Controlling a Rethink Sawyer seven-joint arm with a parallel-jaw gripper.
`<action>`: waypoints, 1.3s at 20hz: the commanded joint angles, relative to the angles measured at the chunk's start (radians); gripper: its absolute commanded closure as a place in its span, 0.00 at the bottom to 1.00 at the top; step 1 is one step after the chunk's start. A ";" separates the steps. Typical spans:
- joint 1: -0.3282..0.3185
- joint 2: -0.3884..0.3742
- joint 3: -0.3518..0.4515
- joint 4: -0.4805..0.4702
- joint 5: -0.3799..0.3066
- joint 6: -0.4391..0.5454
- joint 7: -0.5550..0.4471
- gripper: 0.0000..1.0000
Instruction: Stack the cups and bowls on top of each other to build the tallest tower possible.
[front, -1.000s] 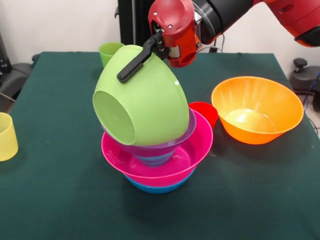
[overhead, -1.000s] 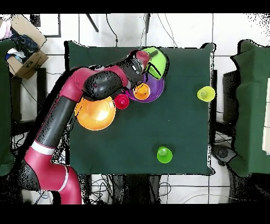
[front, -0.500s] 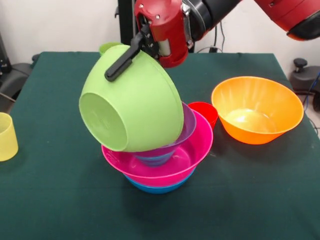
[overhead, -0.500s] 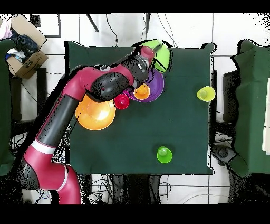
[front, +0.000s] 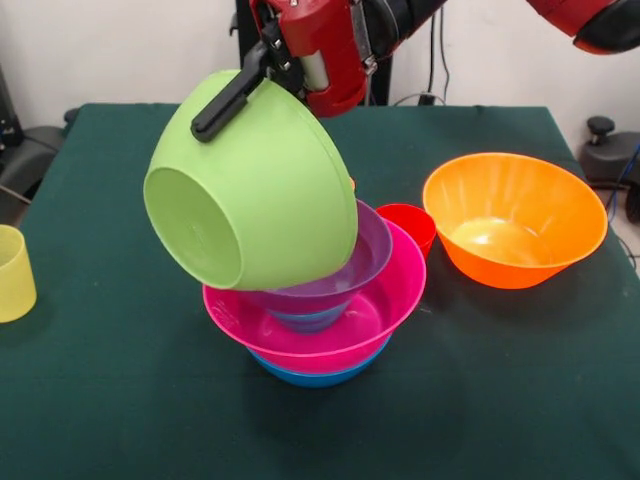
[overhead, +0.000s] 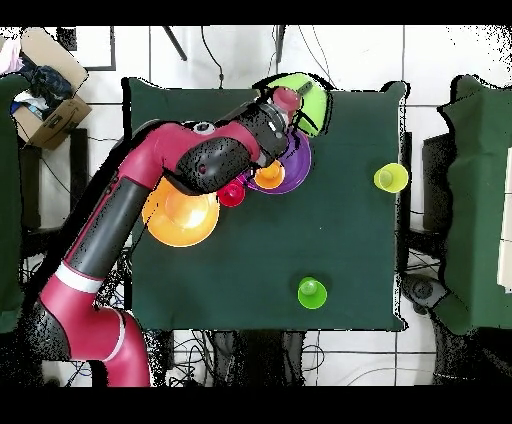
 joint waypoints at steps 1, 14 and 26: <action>0.046 -0.022 0.152 -0.066 -0.011 0.010 -0.262 1.00; 0.091 -0.028 0.242 -0.030 -0.023 0.026 -0.310 1.00; 0.094 -0.069 0.295 -0.037 0.022 0.062 -0.296 0.00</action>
